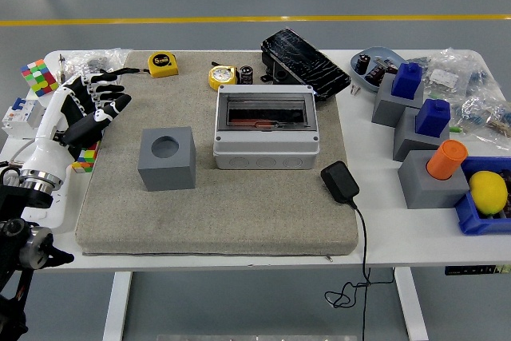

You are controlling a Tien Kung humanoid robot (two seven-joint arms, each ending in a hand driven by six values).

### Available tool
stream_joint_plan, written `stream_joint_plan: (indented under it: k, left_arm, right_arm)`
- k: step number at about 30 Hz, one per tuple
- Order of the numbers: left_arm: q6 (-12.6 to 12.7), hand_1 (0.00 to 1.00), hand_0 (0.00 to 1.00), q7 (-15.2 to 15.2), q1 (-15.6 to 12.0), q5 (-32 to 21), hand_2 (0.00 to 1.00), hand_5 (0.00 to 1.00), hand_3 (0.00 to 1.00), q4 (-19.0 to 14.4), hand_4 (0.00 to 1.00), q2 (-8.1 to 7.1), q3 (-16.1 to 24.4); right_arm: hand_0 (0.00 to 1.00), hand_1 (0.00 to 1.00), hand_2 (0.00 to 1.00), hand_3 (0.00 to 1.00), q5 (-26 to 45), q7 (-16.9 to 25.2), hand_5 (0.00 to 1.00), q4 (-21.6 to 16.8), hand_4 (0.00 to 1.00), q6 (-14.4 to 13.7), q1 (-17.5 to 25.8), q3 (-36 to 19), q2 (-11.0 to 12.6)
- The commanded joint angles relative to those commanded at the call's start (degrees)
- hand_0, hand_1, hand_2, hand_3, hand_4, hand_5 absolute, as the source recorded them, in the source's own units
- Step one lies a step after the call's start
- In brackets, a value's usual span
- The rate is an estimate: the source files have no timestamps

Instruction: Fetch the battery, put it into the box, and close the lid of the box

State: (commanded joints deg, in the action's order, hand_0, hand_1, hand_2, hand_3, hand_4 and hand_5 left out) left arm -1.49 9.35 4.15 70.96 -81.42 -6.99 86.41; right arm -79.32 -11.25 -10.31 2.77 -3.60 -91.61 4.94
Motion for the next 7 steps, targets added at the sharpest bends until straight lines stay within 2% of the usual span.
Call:
stream_joint_plan:
  k: [7]
  left_arm:
    - [0.0, 0.579, 0.496, 0.0, -0.1, 0.0, 0.568, 0.291, 0.603, 0.0, 0.998, 0.01, 0.2]
  right_arm:
    - [0.741, 0.707, 0.709, 0.706, 0.1, 0.0, 0.554, 0.0, 0.998, 0.0, -0.1, 0.0, 0.1]
